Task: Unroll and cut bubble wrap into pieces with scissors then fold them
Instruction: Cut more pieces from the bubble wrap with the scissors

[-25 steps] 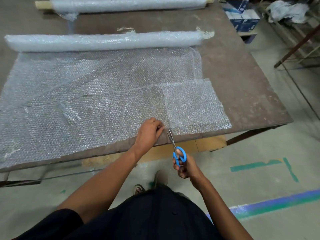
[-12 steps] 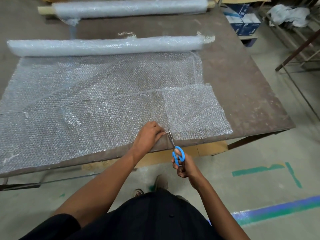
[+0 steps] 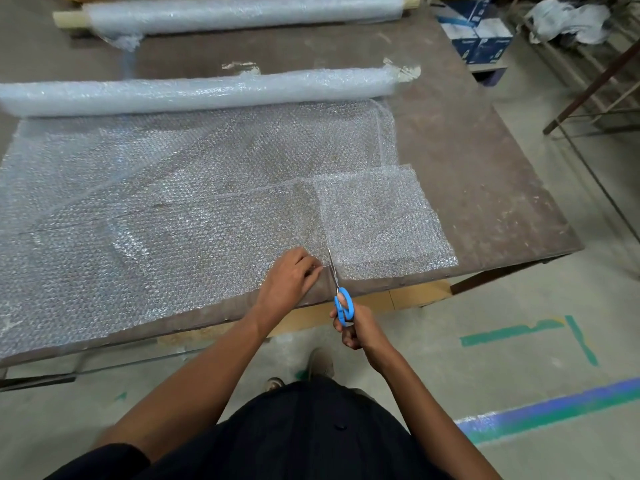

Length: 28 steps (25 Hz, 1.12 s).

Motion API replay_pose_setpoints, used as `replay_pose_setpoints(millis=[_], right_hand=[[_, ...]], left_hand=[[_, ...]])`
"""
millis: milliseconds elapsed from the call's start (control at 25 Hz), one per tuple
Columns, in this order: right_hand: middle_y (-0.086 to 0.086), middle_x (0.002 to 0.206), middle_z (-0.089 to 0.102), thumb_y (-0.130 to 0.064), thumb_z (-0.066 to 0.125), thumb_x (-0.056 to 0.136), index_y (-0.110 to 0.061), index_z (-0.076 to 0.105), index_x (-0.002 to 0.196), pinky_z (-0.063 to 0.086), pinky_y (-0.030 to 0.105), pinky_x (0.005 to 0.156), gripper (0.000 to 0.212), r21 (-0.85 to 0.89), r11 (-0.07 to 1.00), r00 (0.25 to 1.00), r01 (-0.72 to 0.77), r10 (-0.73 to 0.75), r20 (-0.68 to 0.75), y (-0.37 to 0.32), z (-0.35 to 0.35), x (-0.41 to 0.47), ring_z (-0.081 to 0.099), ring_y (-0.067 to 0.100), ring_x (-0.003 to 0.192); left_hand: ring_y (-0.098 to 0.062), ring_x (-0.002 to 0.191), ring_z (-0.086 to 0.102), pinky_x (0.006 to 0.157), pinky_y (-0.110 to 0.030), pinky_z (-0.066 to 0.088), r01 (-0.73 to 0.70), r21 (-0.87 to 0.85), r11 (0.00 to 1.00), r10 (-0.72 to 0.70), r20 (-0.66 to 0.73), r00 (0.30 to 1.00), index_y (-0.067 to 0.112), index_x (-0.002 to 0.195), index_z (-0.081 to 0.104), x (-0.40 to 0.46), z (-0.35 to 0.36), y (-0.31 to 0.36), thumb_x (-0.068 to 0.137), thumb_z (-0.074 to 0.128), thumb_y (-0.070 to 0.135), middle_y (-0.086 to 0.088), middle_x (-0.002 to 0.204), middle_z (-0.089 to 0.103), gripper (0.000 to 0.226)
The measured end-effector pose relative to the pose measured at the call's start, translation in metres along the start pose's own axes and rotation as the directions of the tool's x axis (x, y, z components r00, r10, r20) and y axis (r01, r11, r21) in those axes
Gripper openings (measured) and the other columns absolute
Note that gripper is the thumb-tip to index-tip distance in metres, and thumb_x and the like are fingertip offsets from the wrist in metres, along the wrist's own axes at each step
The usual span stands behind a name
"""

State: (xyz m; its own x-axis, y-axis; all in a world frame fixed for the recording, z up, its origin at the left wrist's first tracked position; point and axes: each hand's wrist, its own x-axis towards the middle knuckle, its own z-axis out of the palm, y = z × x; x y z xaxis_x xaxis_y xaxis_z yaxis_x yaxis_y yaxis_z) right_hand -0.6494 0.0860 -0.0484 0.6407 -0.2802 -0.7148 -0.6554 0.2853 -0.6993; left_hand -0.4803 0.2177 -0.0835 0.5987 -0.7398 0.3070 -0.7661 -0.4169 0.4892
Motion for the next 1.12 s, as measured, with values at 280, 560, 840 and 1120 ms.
replay_pose_setpoints(millis=[280,560,840,1120], right_hand=[[-0.001,0.065,0.052,-0.054,0.06,0.104,-0.011,0.068,0.093,0.023,0.021,0.045,0.045,-0.009,0.998,0.998,0.063,-0.063,-0.001,-0.008,0.002,0.01,0.032,0.01,0.047],[0.004,0.067,0.056,-0.051,0.062,0.104,-0.009,0.068,0.088,0.026,0.023,0.045,0.045,-0.053,0.995,0.996,0.089,-0.089,-0.01,-0.012,-0.002,0.005,0.034,0.012,0.047],[0.004,0.066,0.054,-0.068,0.056,0.097,-0.014,0.066,0.086,0.029,0.021,0.039,0.056,0.102,0.994,0.998,-0.028,0.023,0.053,-0.02,0.002,0.0,0.038,0.014,0.045],[0.003,0.062,0.052,-0.063,0.056,0.1,-0.013,0.068,0.082,0.025,0.021,0.038,0.054,0.122,0.992,0.999,-0.03,0.024,0.045,-0.036,0.01,0.012,0.031,0.011,0.043]], left_hand=[[-0.019,0.092,0.055,0.079,-0.033,0.047,0.02,-0.041,0.999,-0.022,-0.044,0.999,0.009,0.106,0.072,0.001,0.002,0.002,0.101,0.072,0.019,-0.003,0.1,0.061,0.011],[-0.012,0.095,0.051,0.086,-0.019,0.04,0.164,-0.186,0.969,-0.175,-0.042,0.984,0.01,0.108,0.067,0.003,0.001,0.003,0.103,0.069,0.021,0.0,0.101,0.059,0.012],[-0.011,0.091,0.053,0.082,-0.016,0.04,0.228,-0.305,0.925,-0.255,-0.049,0.966,0.017,0.104,0.061,0.003,-0.003,0.002,0.105,0.064,0.023,0.006,0.098,0.057,0.007],[-0.01,0.089,0.054,0.077,-0.017,0.04,0.258,-0.319,0.912,-0.289,-0.052,0.956,0.015,0.105,0.062,0.003,-0.001,-0.001,0.106,0.062,0.024,0.005,0.098,0.058,0.009]])
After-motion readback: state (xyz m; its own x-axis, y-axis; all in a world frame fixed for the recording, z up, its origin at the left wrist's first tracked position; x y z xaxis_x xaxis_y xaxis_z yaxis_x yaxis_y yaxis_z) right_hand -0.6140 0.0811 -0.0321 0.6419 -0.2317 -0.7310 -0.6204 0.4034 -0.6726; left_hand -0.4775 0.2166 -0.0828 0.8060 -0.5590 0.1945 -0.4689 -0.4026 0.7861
